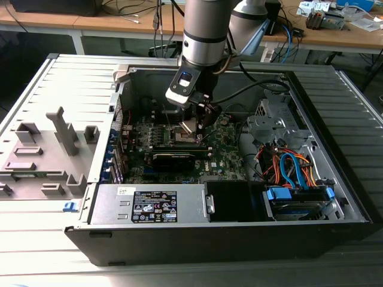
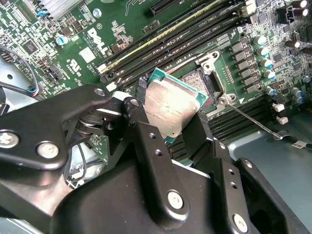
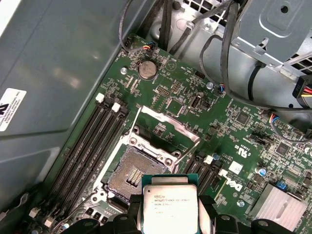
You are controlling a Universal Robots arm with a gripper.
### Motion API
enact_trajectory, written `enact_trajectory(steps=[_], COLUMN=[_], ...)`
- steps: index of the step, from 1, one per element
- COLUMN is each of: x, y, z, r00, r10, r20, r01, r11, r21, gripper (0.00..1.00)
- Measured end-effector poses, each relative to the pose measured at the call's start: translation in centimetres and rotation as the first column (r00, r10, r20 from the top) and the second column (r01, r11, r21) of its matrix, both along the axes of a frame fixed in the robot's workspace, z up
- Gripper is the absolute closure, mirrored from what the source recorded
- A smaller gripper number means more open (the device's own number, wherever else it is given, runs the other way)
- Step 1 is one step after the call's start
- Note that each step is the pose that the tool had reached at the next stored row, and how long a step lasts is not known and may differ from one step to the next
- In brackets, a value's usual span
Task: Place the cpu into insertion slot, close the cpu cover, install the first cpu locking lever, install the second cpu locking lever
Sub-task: 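Place the cpu into insertion slot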
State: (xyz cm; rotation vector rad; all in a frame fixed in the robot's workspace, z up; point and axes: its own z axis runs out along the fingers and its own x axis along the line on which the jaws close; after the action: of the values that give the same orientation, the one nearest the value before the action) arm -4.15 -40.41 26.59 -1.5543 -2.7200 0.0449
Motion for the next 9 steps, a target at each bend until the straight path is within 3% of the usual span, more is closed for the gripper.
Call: enact_trajectory(steps=[9], x=[0.00], y=[-0.01], z=[-0.06], r00=[0.9999], r10=[-0.015], r20=[0.0000], r01=[0.015], r11=[0.9999], r21=[0.0000], gripper=[0.45])
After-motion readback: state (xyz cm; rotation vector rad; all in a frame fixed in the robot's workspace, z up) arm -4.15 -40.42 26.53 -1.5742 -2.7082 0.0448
